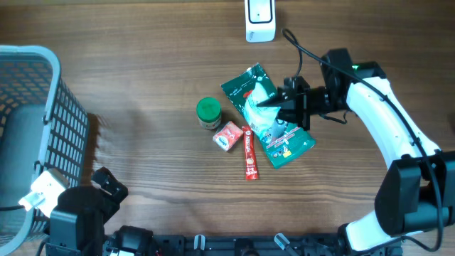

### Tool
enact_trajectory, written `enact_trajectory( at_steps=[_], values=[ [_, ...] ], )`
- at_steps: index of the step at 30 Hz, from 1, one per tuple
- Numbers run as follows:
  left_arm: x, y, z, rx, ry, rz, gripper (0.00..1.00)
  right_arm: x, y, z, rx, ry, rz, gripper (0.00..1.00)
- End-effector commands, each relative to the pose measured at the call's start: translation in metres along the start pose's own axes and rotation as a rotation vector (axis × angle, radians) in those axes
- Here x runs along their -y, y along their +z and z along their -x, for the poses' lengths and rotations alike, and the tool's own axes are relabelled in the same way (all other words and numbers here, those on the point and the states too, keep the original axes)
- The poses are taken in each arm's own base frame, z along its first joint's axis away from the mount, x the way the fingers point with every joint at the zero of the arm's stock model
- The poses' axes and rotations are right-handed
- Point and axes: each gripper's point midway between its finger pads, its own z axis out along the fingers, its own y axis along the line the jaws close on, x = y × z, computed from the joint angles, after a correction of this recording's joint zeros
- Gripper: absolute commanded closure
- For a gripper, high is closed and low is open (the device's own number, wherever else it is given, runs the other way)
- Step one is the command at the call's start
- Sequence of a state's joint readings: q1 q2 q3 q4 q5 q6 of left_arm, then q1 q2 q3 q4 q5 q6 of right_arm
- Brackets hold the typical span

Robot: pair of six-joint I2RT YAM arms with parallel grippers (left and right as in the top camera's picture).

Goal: Scan the item barcode
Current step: 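Grasp the pale green wipes packet with the right gripper and lift it, then pass the wipes packet by the scanner and drop it at right edge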

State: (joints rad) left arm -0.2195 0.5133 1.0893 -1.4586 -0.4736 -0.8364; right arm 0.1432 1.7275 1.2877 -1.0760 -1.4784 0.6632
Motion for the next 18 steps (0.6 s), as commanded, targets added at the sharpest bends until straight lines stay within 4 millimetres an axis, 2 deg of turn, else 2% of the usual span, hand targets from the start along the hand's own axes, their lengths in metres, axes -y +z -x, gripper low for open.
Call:
enact_trajectory(
  at_steps=[1, 2, 4, 7, 11, 13, 15, 18],
  values=[
    [0.0, -0.002, 0.003, 0.011, -0.021, -0.003, 0.0, 0.035, -0.014, 0.056, 0.3, -0.215, -0.333, 0.96],
    [0.0, -0.002, 0.003, 0.011, -0.021, -0.003, 0.0, 0.05, -0.03, 0.08, 0.433, -0.239, -0.471, 0.96],
    [0.0, -0.002, 0.003, 0.011, -0.021, -0.003, 0.0, 0.057, -0.05, 0.104, 0.568, -0.279, -0.588, 0.96],
    [0.0, -0.002, 0.003, 0.011, -0.021, -0.003, 0.0, 0.048, -0.075, 0.134, 0.739, -0.384, -0.682, 0.96],
    [0.0, -0.002, 0.003, 0.011, -0.021, -0.003, 0.0, 0.007, -0.099, 0.166, 0.948, -0.57, -0.692, 0.95],
    [0.0, -0.002, 0.003, 0.011, -0.021, -0.003, 0.0, -0.023, -0.108, 0.183, 1.068, -0.696, -0.68, 0.95],
    [0.0, -0.002, 0.003, 0.011, -0.021, -0.003, 0.0, -0.05, -0.104, 0.195, 1.116, -0.85, -0.664, 0.95],
    [0.0, -0.002, 0.003, 0.011, -0.021, -0.003, 0.0, -0.071, -0.09, 0.206, 1.141, -0.982, -0.63, 0.95]
  ],
)
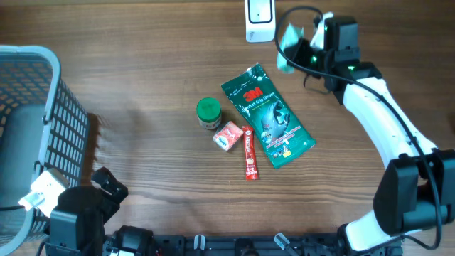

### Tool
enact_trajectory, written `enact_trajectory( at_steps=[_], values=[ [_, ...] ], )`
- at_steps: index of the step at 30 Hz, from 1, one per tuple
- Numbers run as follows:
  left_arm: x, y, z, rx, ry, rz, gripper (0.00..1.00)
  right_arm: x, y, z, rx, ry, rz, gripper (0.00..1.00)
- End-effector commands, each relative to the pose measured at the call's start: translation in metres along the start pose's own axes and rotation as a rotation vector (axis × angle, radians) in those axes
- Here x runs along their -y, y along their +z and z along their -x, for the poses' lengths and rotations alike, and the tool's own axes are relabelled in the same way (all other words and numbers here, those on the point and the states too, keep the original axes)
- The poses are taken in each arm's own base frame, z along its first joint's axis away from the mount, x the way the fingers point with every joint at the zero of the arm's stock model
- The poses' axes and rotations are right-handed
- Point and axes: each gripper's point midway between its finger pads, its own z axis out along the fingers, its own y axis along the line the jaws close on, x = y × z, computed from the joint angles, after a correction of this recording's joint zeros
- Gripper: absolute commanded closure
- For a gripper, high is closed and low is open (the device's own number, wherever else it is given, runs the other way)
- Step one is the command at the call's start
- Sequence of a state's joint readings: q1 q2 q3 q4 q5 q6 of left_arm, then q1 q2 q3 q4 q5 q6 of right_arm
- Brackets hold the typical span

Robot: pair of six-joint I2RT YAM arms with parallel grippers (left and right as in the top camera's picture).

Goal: Scan the item barcode
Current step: 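Pass the wipes packet by the scanner and drop it at right edge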

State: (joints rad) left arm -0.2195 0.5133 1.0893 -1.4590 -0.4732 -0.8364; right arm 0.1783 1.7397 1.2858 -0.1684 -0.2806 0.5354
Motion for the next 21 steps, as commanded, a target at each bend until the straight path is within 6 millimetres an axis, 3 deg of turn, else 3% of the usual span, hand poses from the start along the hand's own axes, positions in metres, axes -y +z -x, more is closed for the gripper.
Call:
enact_trajectory(
  at_steps=[1, 7, 13, 16, 21],
  values=[
    [0.0, -0.002, 0.003, 0.011, -0.021, -0.003, 0.0, -0.017, 0.023, 0.014, 0.1, -0.144, 0.021, 0.95],
    [0.0, -0.002, 0.003, 0.011, -0.021, -0.003, 0.0, -0.031, 0.074, 0.04, 0.297, -0.229, 0.043, 0.95],
    [0.0, -0.002, 0.003, 0.011, -0.021, -0.003, 0.0, -0.016, 0.135, 0.071, 0.333, -0.315, -0.079, 0.95],
    [0.0, -0.002, 0.003, 0.011, -0.021, -0.003, 0.0, -0.015, 0.146, 0.082, 0.362, -0.312, -0.096, 0.95],
    [0.0, -0.002, 0.003, 0.011, -0.021, -0.003, 0.0, -0.004, 0.14, 0.085, 0.366, -0.314, -0.174, 0.95]
  ],
)
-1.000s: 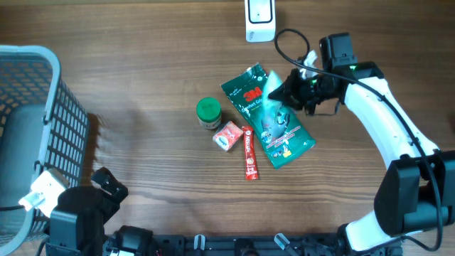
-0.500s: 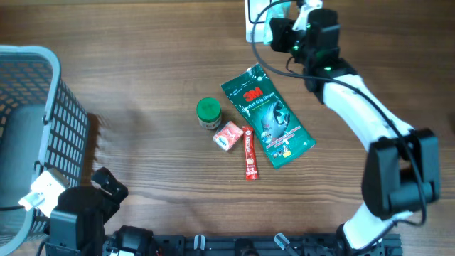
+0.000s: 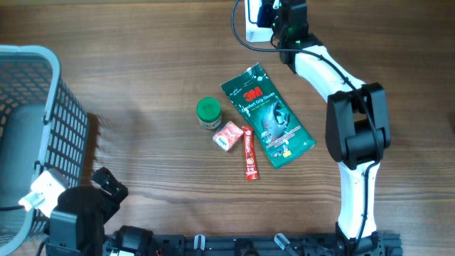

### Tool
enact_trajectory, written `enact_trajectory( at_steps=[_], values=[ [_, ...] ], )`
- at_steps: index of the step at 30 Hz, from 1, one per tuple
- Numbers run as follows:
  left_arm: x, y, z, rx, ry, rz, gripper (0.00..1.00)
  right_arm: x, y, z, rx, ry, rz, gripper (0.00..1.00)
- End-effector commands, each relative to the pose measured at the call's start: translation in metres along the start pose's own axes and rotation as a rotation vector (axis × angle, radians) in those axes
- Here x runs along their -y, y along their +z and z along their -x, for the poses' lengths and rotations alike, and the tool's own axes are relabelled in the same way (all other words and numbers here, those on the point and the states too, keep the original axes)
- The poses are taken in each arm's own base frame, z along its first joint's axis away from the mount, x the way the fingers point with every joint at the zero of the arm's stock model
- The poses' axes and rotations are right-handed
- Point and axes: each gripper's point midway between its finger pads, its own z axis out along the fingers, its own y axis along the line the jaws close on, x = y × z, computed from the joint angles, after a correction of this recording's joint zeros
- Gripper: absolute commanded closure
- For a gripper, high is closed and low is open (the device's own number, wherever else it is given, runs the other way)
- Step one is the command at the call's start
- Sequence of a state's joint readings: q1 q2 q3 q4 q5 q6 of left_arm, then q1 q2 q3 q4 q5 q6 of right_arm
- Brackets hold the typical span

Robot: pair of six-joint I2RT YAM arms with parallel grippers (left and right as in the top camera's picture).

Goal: Scan the item barcode
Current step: 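Pass the wipes packet by the scanner and drop it at right edge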

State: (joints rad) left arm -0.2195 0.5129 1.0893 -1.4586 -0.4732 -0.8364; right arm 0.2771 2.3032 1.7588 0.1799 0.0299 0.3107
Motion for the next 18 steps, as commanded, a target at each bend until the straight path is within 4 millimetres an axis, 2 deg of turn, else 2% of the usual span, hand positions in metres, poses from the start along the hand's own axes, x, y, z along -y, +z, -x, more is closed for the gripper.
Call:
enact_trajectory(
  at_steps=[1, 2, 4, 6, 7, 8, 9, 12, 15, 17, 18],
  values=[
    [0.0, -0.002, 0.003, 0.011, -0.021, -0.002, 0.0, 0.022, -0.007, 0.022, 0.052, -0.021, -0.155, 0.95],
    [0.0, -0.002, 0.003, 0.011, -0.021, -0.002, 0.0, 0.034, -0.014, 0.03, 0.064, -0.021, -0.219, 0.95],
    [0.0, -0.002, 0.003, 0.011, -0.021, -0.002, 0.0, 0.067, -0.041, 0.057, 0.09, -0.016, -0.382, 0.96],
    [0.0, -0.002, 0.003, 0.011, -0.021, -0.002, 0.0, 0.101, -0.07, 0.074, 0.081, -0.015, -0.518, 0.96],
    [0.0, -0.002, 0.003, 0.011, -0.021, -0.002, 0.0, 0.127, -0.09, 0.081, 0.061, -0.015, -0.611, 0.96],
    [0.0, -0.002, 0.003, 0.011, -0.021, -0.002, 0.0, 0.176, -0.122, 0.087, 0.017, -0.01, -0.762, 0.96],
    [0.0, -0.002, 0.003, 0.011, -0.021, -0.002, 0.0, 0.192, -0.132, 0.086, -0.002, -0.006, -0.806, 0.96],
    [0.0, -0.002, 0.003, 0.011, -0.021, -0.002, 0.0, 0.28, -0.174, 0.069, -0.125, 0.04, -0.977, 0.96],
    [0.0, -0.002, 0.003, 0.011, -0.021, -0.002, 0.0, 0.366, -0.22, 0.038, -0.238, 0.138, -1.09, 0.96],
    [0.0, -0.002, 0.003, 0.011, -0.021, -0.002, 0.0, 0.414, -0.25, 0.017, -0.285, 0.216, -1.146, 0.95],
    [0.0, -0.002, 0.003, 0.011, -0.021, -0.002, 0.0, 0.431, -0.26, 0.006, -0.308, 0.245, -1.164, 0.96]
  ],
)
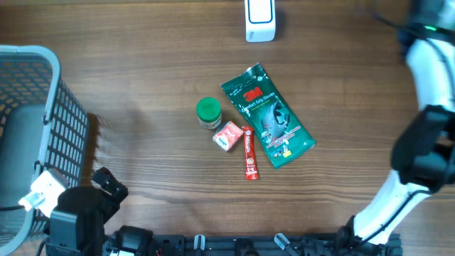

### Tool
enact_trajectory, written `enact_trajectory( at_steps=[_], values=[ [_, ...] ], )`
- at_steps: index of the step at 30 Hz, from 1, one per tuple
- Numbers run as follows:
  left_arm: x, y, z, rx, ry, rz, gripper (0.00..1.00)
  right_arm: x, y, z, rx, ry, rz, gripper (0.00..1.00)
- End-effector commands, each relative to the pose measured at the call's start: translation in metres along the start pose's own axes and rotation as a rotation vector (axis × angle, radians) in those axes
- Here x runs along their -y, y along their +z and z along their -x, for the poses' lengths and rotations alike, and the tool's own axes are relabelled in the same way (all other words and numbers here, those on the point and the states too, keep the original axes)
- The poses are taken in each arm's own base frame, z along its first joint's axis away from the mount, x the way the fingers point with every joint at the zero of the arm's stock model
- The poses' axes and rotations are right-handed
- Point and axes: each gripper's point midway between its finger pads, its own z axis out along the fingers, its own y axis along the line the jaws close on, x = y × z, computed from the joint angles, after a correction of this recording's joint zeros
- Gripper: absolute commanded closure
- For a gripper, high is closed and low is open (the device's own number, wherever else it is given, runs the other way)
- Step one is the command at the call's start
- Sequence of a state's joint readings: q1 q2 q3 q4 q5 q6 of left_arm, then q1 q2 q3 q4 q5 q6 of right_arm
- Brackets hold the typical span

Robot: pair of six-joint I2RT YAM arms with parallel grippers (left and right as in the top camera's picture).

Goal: Scan the item barcode
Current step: 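Pass the wipes packet by the scanner and drop it at right edge, then reach the right gripper to the green-lidded jar and grasp it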

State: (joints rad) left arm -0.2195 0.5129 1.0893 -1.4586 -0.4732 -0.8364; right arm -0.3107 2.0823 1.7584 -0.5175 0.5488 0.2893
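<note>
The white barcode scanner (260,18) stands at the table's far edge. Below it lie a green 3M pouch (269,118), a small jar with a green lid (207,112), a small red and white box (227,135) and a red stick packet (249,153). My right arm (429,78) runs up the right side, blurred, and its gripper is beyond the top right corner. The left arm (79,213) is folded at the bottom left; its dark gripper end (109,185) shows too little to tell its state.
A grey wire basket (34,92) fills the left side, with a dark lining inside. A white tag (44,190) lies by its near corner. The arm bases line the front edge.
My right gripper was at the scanner at the far edge. The arm has since swung to the far right and the gripper is out of the frame. The items on the table have not moved.
My right gripper was low over the green pouch, on something pale. Then it was raised to the right of the scanner with a pale item in it, then right at the scanner. Now it is out of view at the right.
</note>
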Motion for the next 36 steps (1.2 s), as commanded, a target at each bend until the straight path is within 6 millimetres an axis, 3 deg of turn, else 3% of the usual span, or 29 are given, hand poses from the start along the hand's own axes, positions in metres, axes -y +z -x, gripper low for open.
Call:
enact_trajectory(
  at_steps=[1, 3, 6, 8, 9, 10, 11, 13, 16, 18, 19, 22, 24, 25, 27, 29, 30, 34, 36],
  values=[
    [0.0, -0.002, 0.003, 0.011, -0.021, -0.002, 0.0, 0.057, 0.047, -0.028, -0.118, 0.045, -0.067, 0.96],
    [0.0, -0.002, 0.003, 0.011, -0.021, -0.002, 0.0, 0.09, 0.074, -0.05, -0.199, 0.089, -0.074, 0.96],
    [0.0, -0.002, 0.003, 0.011, -0.021, -0.002, 0.0, 0.108, 0.091, -0.068, -0.28, 0.155, 0.005, 0.92],
    [0.0, -0.002, 0.003, 0.011, -0.021, -0.002, 0.0, 0.107, 0.093, -0.068, -0.295, 0.189, 0.072, 0.74],
    [0.0, -0.002, 0.003, 0.011, -0.021, -0.002, 0.0, 0.107, 0.091, -0.066, -0.296, 0.194, 0.089, 0.37],
    [0.0, -0.002, 0.003, 0.011, -0.021, -0.002, 0.0, 0.107, 0.088, -0.065, -0.297, 0.192, 0.09, 0.1],
    [0.0, -0.002, 0.003, 0.011, -0.021, -0.002, 0.0, 0.107, 0.083, -0.062, -0.294, 0.193, 0.093, 0.0],
    [0.0, -0.002, 0.003, 0.011, -0.021, -0.002, 0.0, 0.098, 0.07, -0.051, -0.277, 0.201, 0.148, 0.0],
    [0.0, -0.002, 0.003, 0.011, -0.021, -0.002, 0.0, 0.067, 0.027, -0.021, -0.238, 0.225, 0.342, 0.0],
    [0.0, -0.002, 0.003, 0.011, -0.021, -0.002, 0.0, 0.035, -0.018, -0.004, -0.228, 0.233, 0.528, 0.0],
    [0.0, -0.002, 0.003, 0.011, -0.021, -0.002, 0.0, 0.013, -0.051, 0.004, -0.226, 0.216, 0.655, 0.0],
    [0.0, -0.002, 0.003, 0.011, -0.021, -0.002, 0.0, -0.032, -0.117, -0.001, -0.269, 0.147, 0.856, 0.0],
    [0.0, -0.002, 0.003, 0.011, -0.021, -0.002, 0.0, -0.066, -0.157, -0.023, -0.337, 0.073, 0.934, 0.0],
    [0.0, -0.002, 0.003, 0.011, -0.021, -0.002, 0.0, -0.09, -0.181, -0.046, -0.416, 0.039, 0.958, 0.0],
    [0.0, -0.002, 0.003, 0.011, -0.021, -0.002, 0.0, -0.112, -0.207, -0.078, -0.529, 0.009, 0.969, 0.0],
    [0.0, -0.002, 0.003, 0.011, -0.021, -0.002, 0.0, -0.149, -0.264, -0.133, -0.67, -0.102, 0.996, 0.0],
    [0.0, -0.002, 0.003, 0.011, -0.021, -0.002, 0.0, -0.163, -0.288, -0.15, -0.705, -0.134, 1.015, 0.0],
    [0.0, -0.002, 0.003, 0.011, -0.021, -0.002, 0.0, -0.204, -0.372, -0.207, -0.733, -0.309, 1.126, 0.0],
    [0.0, -0.002, 0.003, 0.011, -0.021, -0.002, 0.0, -0.219, -0.396, -0.229, -0.677, -0.391, 1.142, 0.0]
  ],
)
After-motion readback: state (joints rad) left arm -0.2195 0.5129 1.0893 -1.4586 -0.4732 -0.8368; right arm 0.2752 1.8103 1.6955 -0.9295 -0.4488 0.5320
